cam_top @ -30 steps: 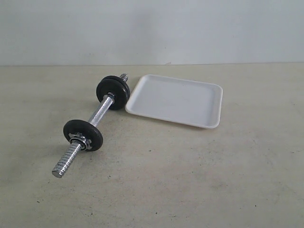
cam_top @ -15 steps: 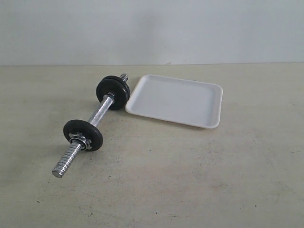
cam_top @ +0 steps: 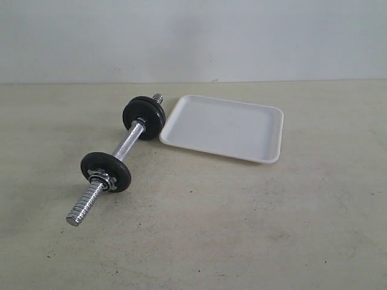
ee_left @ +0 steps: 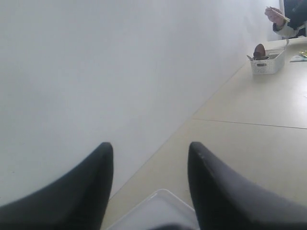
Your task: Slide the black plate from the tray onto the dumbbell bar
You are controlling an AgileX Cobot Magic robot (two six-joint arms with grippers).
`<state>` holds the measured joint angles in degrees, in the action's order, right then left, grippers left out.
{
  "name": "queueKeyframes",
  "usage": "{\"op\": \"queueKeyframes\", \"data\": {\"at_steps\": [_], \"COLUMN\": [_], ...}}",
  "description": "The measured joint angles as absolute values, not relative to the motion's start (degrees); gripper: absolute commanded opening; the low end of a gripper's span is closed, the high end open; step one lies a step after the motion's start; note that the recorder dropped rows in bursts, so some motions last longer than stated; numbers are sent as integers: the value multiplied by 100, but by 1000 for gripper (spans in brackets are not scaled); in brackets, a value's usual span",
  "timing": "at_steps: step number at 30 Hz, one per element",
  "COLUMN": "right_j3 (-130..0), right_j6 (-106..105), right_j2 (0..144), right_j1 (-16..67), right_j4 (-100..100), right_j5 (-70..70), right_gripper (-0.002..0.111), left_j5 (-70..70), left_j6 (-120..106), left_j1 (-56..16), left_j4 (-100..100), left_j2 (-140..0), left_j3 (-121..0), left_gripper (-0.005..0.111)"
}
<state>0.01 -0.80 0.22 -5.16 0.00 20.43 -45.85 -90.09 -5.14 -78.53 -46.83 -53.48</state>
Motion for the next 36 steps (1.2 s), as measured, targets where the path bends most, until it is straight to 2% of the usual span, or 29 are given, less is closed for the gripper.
{"op": "queueKeyframes", "data": {"at_steps": [18, 24, 27, 33, 36], "right_j3": [1, 1, 1, 1, 1], "right_j6": [-70, -59, -46, -46, -46], "right_j2": [22, 22, 22, 22, 22], "right_j1": [-516, -516, -516, -516, -516], "right_j4": [0, 0, 0, 0, 0], "right_j5": [2043, 2032, 2032, 2032, 2032], "right_gripper": [1, 1, 1, 1, 1], "left_j5": [-4188, -3500, -3045, -2126, -1867], "left_j6": [-8451, -6841, -6122, -6514, -6540], "left_j1": [-507, -324, -240, -240, -240], "left_j4": [-7799, -7811, -7811, -7777, -7820], "left_j2": [-4293, -3006, -1901, -457, -227], "left_j3": [-5348, -4802, -4104, -2960, -2686], "left_gripper": [45, 45, 45, 45, 45]}}
